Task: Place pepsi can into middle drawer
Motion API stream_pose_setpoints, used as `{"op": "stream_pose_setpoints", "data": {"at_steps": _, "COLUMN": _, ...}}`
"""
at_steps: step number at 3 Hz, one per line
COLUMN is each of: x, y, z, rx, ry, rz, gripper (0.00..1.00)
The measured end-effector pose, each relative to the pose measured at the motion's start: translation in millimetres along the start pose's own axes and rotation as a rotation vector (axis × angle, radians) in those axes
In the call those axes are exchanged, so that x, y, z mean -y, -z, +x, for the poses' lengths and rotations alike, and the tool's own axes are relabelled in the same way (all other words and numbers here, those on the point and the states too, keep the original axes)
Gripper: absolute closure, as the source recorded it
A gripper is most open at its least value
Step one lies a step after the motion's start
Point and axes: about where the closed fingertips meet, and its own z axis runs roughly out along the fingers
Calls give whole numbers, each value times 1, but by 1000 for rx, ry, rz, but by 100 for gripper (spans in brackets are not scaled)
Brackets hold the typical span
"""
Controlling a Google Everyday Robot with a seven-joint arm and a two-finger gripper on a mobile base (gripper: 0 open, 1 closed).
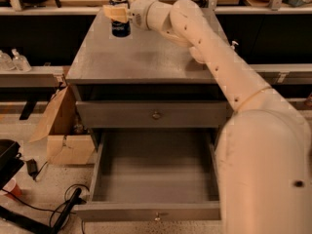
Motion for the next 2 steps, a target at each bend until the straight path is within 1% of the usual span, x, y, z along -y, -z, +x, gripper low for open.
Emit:
{"op": "stream_pose_setpoints", "data": {"at_steps": 1, "x": -19, "y": 49, "z": -19, "rx": -24, "ry": 14, "rz": 4, "gripper": 100}}
{"op": "stream_pose_setpoints", "data": {"at_steps": 2, "x": -42, "y": 156, "z": -16, "rx": -92, "ry": -11, "rz": 42, "gripper": 100}}
